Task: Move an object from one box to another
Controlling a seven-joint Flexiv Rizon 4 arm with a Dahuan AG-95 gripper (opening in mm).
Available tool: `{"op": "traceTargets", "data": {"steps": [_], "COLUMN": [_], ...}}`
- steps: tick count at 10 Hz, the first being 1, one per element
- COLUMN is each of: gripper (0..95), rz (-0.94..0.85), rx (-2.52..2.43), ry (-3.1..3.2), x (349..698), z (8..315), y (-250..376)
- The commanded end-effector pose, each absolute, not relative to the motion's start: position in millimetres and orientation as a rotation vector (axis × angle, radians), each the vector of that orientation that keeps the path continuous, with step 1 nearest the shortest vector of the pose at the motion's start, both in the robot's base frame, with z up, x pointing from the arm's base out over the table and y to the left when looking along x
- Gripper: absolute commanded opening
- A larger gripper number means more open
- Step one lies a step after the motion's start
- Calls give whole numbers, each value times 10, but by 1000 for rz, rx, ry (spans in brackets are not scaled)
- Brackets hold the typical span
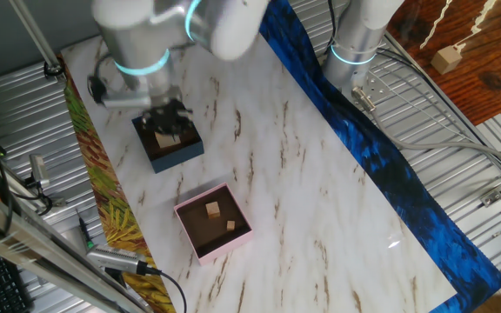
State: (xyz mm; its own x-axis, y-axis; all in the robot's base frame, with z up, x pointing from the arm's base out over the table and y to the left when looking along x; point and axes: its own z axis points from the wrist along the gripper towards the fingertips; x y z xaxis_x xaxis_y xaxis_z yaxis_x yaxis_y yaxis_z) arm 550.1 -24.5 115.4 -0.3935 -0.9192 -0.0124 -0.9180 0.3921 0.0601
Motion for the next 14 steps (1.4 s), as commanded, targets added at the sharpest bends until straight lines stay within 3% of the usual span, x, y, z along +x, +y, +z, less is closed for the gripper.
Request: {"op": "traceTargets", "data": {"steps": [1,5,6,14], "gripper": [0,0,190,190], "rz": [-35,-45,-42,-46], "rx": [1912,1849,1795,1707], "ry": [-2427,-2484,-2526,-2598], "x": [5509,5494,5494,5495], "z": [1153,1152,1152,1160], "y": [-436,4,4,-14]}}
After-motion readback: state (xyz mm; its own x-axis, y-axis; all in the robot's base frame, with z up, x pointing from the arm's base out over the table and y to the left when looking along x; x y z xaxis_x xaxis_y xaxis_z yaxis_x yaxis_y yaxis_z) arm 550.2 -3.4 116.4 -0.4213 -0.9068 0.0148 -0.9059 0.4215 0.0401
